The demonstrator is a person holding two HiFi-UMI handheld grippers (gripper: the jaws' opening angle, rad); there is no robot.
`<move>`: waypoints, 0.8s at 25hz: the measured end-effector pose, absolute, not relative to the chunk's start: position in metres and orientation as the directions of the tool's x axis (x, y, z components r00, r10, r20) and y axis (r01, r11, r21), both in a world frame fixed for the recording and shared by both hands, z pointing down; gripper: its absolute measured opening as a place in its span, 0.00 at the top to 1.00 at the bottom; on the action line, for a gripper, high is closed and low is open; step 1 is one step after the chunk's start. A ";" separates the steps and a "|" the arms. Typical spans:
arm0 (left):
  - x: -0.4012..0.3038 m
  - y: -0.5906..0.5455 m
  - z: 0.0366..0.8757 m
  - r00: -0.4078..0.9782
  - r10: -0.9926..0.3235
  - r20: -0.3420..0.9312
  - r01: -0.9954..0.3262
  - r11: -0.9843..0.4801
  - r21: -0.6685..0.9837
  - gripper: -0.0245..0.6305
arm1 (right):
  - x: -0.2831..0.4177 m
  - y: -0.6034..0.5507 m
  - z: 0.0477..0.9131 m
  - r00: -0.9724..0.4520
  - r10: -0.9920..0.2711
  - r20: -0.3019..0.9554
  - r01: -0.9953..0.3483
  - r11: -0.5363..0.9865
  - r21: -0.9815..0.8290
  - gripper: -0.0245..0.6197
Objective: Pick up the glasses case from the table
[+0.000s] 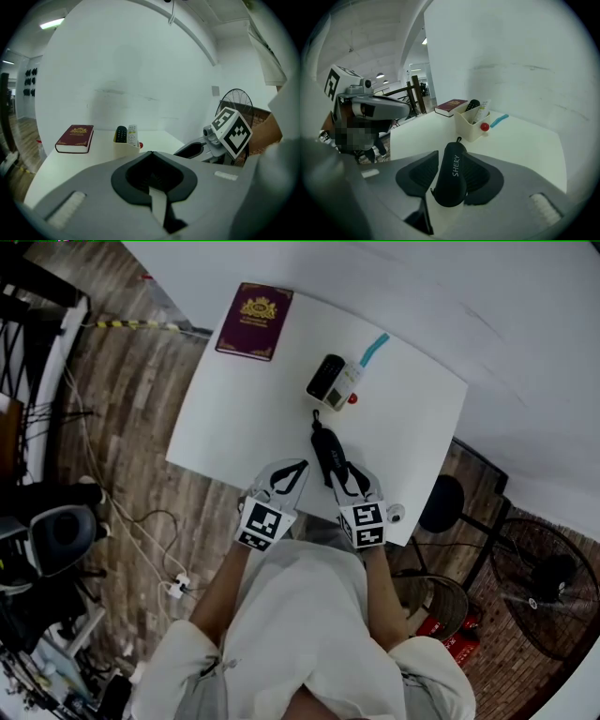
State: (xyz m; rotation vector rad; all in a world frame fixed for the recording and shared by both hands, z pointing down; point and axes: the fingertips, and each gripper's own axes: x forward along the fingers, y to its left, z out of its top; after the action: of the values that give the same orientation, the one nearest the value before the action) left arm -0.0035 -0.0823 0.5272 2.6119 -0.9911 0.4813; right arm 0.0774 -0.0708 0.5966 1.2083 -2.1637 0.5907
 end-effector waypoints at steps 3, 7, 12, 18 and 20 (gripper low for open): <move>0.003 -0.084 0.536 0.694 -0.576 0.432 -0.690 -0.703 0.173 0.93 | 0.079 -0.074 0.608 -0.428 -0.577 0.696 -0.860 0.497 -0.117 0.68; 0.009 -0.085 0.545 0.682 -0.571 0.457 -0.699 -0.692 0.179 0.93 | 0.081 -0.076 0.625 -0.440 -0.532 0.723 -0.850 0.506 -0.145 0.59; 0.013 -0.085 0.553 0.662 -0.572 0.484 -0.717 -0.673 0.184 0.93 | 0.080 -0.077 0.639 -0.466 -0.482 0.742 -0.837 0.513 -0.192 0.52; 0.014 -0.085 0.564 0.643 -0.573 0.508 -0.732 -0.654 0.189 0.93 | 0.073 -0.080 0.657 -0.487 -0.436 0.757 -0.821 0.524 -0.227 0.46; 0.014 -0.085 0.566 0.639 -0.574 0.512 -0.736 -0.649 0.191 0.93 | 0.070 -0.081 0.662 -0.488 -0.421 0.765 -0.818 0.527 -0.232 0.44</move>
State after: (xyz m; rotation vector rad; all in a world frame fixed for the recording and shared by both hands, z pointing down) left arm 0.0145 -0.0849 0.5657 2.4771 -1.0384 0.5829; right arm 0.0704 -0.0807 0.6621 1.0008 -2.1140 0.7841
